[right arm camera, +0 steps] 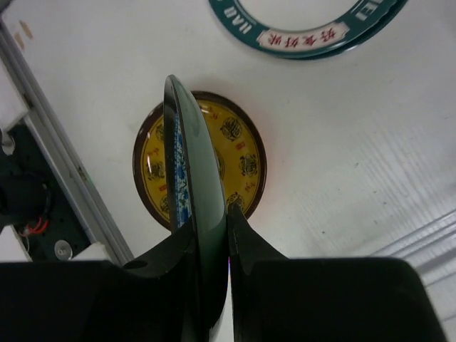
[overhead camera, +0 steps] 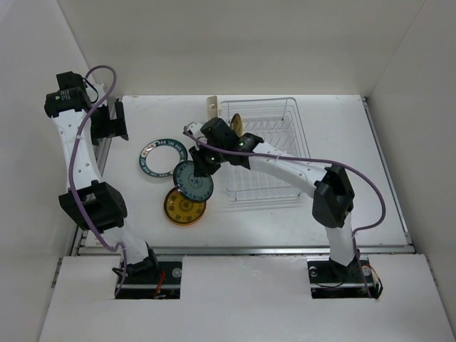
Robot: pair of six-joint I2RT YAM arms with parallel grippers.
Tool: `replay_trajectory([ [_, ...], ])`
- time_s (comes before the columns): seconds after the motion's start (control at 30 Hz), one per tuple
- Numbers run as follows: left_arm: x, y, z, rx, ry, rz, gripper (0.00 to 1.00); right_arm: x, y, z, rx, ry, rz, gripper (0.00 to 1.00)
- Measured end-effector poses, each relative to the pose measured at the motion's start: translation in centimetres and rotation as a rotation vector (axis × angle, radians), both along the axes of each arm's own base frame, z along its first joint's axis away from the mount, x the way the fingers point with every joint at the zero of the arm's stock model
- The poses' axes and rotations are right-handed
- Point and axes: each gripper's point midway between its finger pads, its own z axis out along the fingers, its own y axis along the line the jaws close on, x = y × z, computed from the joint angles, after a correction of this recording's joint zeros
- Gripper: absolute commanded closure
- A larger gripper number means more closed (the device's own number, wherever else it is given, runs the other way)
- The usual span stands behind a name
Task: Unload the plates from the dish rack
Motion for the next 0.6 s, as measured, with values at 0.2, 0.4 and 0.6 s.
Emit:
replay_trajectory([
  [0.2, -0.2, 0.3, -0.3, 0.013, 0.012, 0.006, 0.0, -0.7, 0.3, -3.0, -0.042, 0.059, 0.044, 1.0],
  [0.4, -0.2, 0.4, -0.3, 0.019, 0.015, 0.008, 0.0, -1.0, 0.6, -3.8, -0.047, 0.078, 0.069, 1.0],
  [0.6, -0.5, 0.7, -0.1, 0.04, 0.014, 0.018, 0.0, -1.4, 0.8, -5.8, -0.07, 0.11, 0.088, 1.0],
])
